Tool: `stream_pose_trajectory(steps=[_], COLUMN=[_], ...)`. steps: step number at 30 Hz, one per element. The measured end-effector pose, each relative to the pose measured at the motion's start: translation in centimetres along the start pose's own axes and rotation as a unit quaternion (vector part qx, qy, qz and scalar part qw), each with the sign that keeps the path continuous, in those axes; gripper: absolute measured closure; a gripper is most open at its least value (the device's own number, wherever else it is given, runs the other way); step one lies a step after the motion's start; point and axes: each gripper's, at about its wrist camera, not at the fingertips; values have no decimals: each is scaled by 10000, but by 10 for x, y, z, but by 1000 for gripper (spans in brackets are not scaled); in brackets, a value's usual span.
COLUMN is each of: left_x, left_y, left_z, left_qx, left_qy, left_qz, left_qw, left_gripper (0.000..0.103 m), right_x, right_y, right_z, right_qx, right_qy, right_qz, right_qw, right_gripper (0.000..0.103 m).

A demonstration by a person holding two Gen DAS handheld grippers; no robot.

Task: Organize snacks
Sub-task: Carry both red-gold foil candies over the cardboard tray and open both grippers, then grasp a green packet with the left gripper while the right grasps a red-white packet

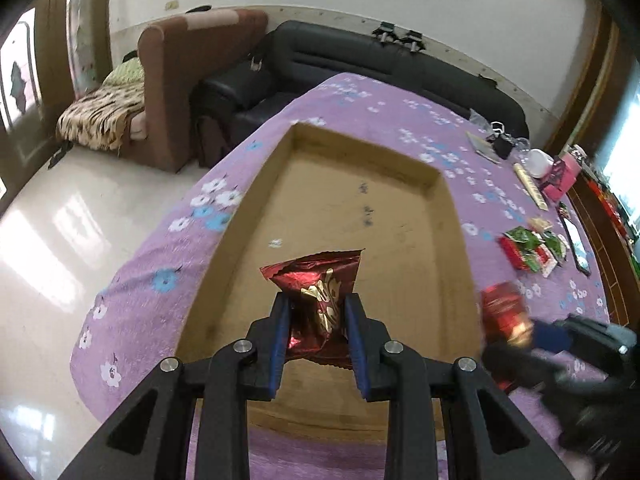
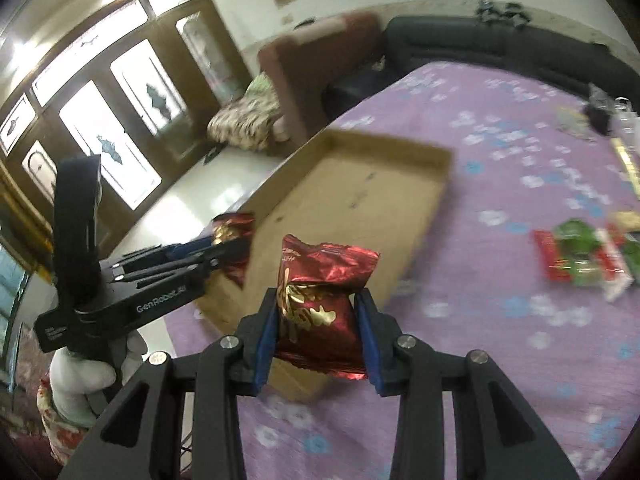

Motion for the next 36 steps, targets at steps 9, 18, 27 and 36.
stream_pose_trajectory(steps=[9, 18, 27, 36], left_x=[18, -6, -51, -53], left_y=[5, -6, -18, -15], left_z=[15, 19, -18, -89], left_qx=[-151, -429, -183, 464], left_qy=[49, 119, 650, 1306], left_qz=[259, -155, -808, -728], left_qw=[9995, 9989, 9944, 9877], left_gripper=[73, 60, 39, 38], right_x=[69, 61, -64, -133], right_y=[2, 1, 27, 74], right_z=[19, 34, -41, -193], right_qx=[-199, -477, 137, 1715], right_qy=[143, 205, 753, 1881], right_qz=[595, 331, -1484, -1285], right_qw=[9979, 9981, 9860, 9585], right_gripper=[66, 62, 18, 45])
Point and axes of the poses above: each gripper's, at about its wrist camera, not at the fingertips, and x roughly the way its jaws point, z to its left, y to its underside, and after that the axes turned 5 degrees about -y, right-handed
